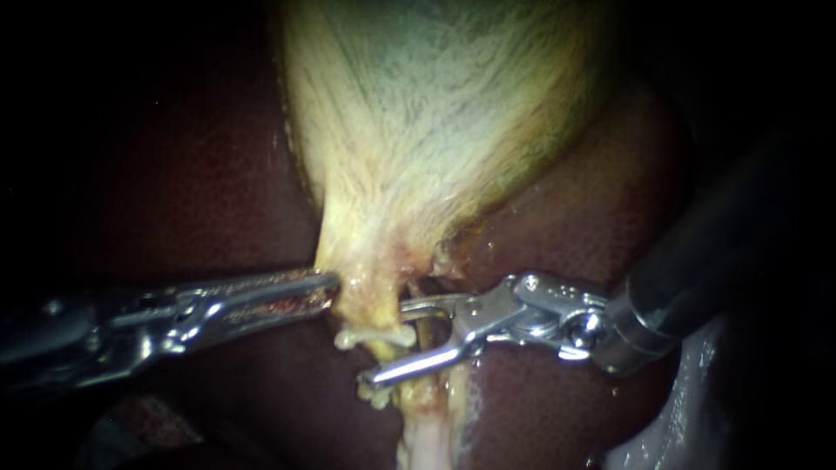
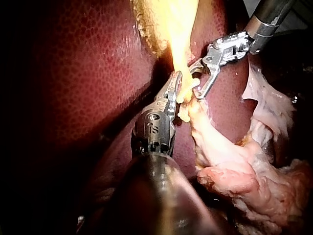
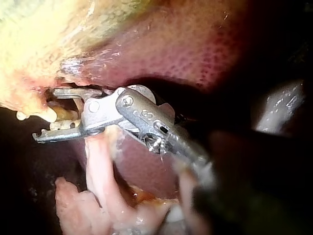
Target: Going back third clip left tube
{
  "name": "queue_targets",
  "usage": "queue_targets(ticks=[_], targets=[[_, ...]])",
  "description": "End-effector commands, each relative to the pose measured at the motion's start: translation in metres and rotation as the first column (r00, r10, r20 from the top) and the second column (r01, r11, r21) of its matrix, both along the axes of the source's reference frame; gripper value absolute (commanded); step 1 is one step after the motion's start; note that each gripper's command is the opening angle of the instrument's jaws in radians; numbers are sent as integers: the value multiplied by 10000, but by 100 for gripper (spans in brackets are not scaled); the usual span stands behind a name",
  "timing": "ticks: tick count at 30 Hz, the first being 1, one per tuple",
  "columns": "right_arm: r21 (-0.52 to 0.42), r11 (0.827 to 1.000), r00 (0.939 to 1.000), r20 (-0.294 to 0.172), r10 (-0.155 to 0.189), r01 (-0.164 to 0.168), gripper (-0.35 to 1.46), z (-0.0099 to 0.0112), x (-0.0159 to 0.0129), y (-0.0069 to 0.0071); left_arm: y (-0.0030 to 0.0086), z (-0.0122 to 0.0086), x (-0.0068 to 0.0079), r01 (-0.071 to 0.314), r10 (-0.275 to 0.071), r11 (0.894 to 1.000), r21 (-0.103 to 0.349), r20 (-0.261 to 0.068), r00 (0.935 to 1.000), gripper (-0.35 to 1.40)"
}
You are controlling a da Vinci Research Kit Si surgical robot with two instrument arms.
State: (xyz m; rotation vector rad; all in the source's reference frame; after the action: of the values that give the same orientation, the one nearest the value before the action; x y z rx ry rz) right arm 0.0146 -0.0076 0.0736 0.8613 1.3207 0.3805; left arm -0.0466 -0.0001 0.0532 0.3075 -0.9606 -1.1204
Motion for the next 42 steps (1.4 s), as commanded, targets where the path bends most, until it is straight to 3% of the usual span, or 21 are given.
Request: queue_targets(ticks=[1,10,17,21,28,36,42], targets=[[-73,10000,10000,-20,-8,7,53,0,-3,1,0,0,0,-4,4,10000,-4,0,10000,-35],[-399,9979,9985,186,516,-508,57,-10,-43,7,1,3,2,-21,21,10000,-5,11,10000,-35],[-850,9931,9962,248,832,-808,56,-34,-82,34,3,9,3,-37,37,10000,-8,20,10000,-35],[-1123,9916,9971,342,678,-635,54,-46,-102,45,5,13,3,-40,40,10000,-10,22,10000,-35],[-1888,9817,9988,371,329,-254,54,-60,-124,51,9,33,-5,-33,33,10000,-51,5,10000,-35],[-2146,9766,9990,360,258,-175,54,-63,-129,49,5,67,-34,-116,115,9999,-80,-71,9999,-35],[-2281,9735,9991,340,240,-156,55,-64,-129,48,-1,76,-49,-211,211,9998,12,-82,9997,-35]])
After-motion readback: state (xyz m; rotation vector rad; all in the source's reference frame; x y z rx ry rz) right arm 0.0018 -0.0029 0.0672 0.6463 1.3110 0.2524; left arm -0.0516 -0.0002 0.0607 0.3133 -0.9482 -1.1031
